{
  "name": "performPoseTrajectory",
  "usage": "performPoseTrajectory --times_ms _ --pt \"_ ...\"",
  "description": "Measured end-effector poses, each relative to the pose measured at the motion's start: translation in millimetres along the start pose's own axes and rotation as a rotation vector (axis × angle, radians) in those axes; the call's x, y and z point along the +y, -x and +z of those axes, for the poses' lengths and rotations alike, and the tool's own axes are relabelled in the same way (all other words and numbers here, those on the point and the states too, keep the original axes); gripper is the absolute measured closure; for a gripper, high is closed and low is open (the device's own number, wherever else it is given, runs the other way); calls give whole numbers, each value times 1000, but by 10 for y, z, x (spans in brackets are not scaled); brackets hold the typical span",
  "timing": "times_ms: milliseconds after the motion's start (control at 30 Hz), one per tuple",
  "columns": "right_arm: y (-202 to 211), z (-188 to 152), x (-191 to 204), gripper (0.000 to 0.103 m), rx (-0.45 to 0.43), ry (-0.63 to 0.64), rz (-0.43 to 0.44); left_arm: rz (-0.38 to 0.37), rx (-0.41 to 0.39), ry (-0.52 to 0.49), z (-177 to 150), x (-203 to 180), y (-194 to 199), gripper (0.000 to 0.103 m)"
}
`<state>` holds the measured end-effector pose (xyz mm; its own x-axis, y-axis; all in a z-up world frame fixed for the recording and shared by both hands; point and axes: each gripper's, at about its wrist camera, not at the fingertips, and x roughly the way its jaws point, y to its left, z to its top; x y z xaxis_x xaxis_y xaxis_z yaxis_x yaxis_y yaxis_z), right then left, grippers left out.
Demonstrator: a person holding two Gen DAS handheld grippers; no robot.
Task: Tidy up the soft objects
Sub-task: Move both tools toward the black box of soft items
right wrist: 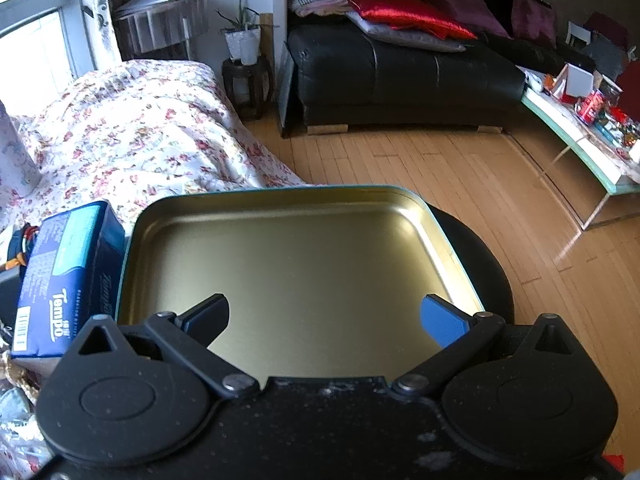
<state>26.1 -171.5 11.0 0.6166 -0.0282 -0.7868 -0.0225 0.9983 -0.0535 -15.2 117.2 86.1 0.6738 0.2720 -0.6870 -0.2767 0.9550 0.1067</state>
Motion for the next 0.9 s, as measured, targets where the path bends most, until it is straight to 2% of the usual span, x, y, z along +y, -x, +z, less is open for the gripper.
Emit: performPoseTrajectory --times_ms 200,333,433,567,667,733,900 --pt "141 -28 117 1 -73 78 19 73 24 111 118 649 -101 9" --pt "258 -59 230 1 -114 130 20 109 61 95 82 895 -184 9" --pt "328 -117 313 1 -98 100 115 101 94 78 58 1023 -237 9" --pt "404 -283 521 1 -87 18 219 87 126 139 16 1188 -347 8" --pt "473 -387 787 1 -70 53 280 49 165 181 -38 1255 -467 7" --pt "569 -456 980 1 -87 103 335 56 177 184 -57 1265 -510 7" --pt "723 -515 1388 1 -91 211 462 59 145 207 -75 1311 -469 7"
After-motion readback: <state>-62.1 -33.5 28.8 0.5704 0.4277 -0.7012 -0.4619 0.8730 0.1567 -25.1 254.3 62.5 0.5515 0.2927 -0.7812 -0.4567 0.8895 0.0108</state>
